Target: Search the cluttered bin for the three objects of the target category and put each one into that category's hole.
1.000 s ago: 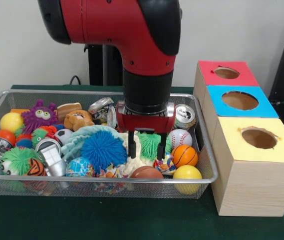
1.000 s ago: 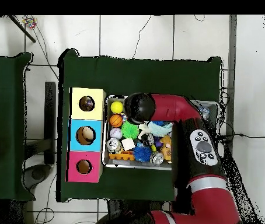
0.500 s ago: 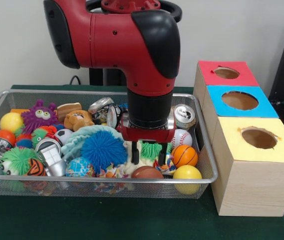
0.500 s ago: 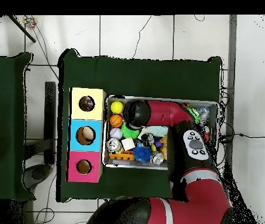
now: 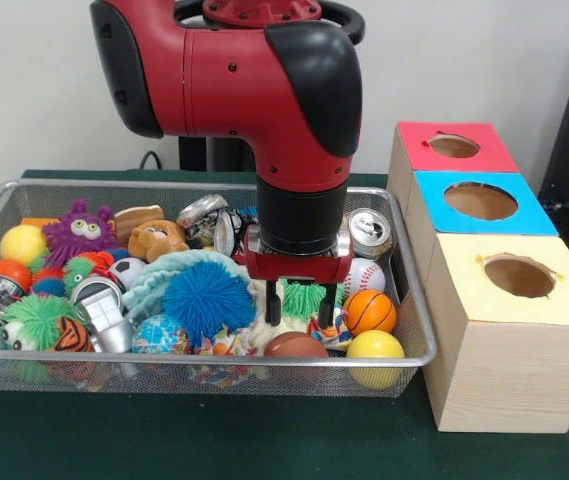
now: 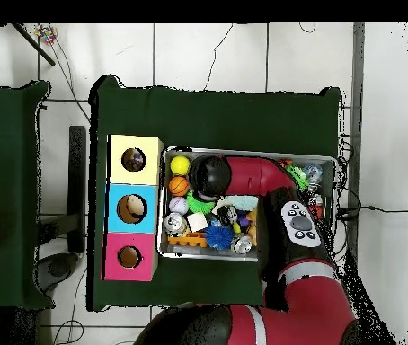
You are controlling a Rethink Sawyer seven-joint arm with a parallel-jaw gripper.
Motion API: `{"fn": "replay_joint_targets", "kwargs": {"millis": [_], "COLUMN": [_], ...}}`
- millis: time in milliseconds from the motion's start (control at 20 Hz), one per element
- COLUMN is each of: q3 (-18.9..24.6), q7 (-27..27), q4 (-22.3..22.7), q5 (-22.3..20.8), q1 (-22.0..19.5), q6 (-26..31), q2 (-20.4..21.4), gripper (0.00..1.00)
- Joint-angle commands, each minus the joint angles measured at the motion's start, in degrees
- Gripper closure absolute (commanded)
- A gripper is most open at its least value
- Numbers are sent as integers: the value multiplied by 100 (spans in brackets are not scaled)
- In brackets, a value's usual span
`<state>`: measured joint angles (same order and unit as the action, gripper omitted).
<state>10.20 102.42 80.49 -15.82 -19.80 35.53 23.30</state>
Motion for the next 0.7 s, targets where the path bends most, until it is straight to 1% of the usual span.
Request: {"fn": "replay_joint_targets", "kwargs": {"millis": [50,150,450,700], "q3": [337,336,408,503], "q7": [182,219,278,347], "q4": [508,537,418,480], "q5": [130,131,131,227], "q1": [-50,-25,-5,-10], "q6": [288,225,-41,-156], "q2": [-119,-132,-368,-358], "gripper": [0,0,0,0]}}
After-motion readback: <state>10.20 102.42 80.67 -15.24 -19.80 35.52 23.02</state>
